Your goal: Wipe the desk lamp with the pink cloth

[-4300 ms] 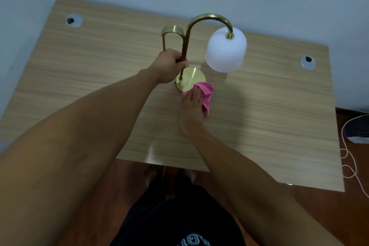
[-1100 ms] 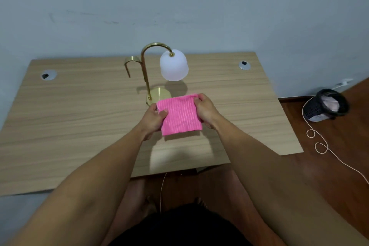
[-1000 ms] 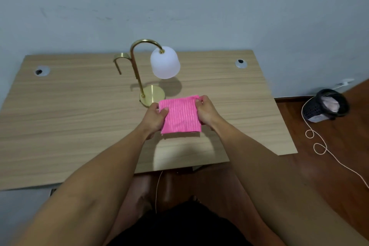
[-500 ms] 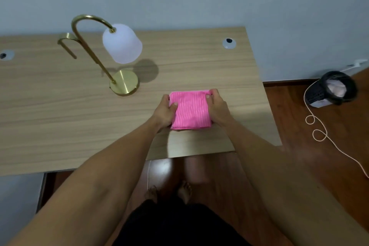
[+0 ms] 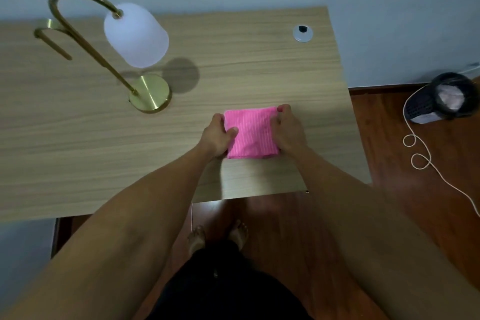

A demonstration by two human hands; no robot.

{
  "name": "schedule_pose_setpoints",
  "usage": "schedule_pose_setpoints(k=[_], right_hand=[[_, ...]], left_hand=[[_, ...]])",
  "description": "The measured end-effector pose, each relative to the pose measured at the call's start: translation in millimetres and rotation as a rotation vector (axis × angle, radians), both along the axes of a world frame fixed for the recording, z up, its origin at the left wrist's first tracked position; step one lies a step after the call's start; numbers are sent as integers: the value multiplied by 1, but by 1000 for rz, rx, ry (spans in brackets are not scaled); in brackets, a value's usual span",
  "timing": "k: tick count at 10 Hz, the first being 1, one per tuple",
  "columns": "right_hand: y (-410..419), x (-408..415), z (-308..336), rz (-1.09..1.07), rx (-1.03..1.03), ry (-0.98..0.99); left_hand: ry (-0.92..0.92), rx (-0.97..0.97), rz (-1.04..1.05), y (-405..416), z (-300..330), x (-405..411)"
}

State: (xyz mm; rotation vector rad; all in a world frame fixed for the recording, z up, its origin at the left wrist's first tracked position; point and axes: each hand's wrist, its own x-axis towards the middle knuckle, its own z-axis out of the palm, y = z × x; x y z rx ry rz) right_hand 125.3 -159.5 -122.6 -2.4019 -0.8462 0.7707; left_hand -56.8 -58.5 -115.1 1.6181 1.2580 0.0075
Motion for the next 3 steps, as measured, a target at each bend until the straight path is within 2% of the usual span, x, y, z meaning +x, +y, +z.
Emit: schedule_pose_setpoints(k=[2,3], right_hand=[[-4,-16,20,64,-114,-170],[-2,-31,24,112,-77,-214]], left_hand=[[186,131,-142,1,11,-23],[206,189,-119,8,17,-43]])
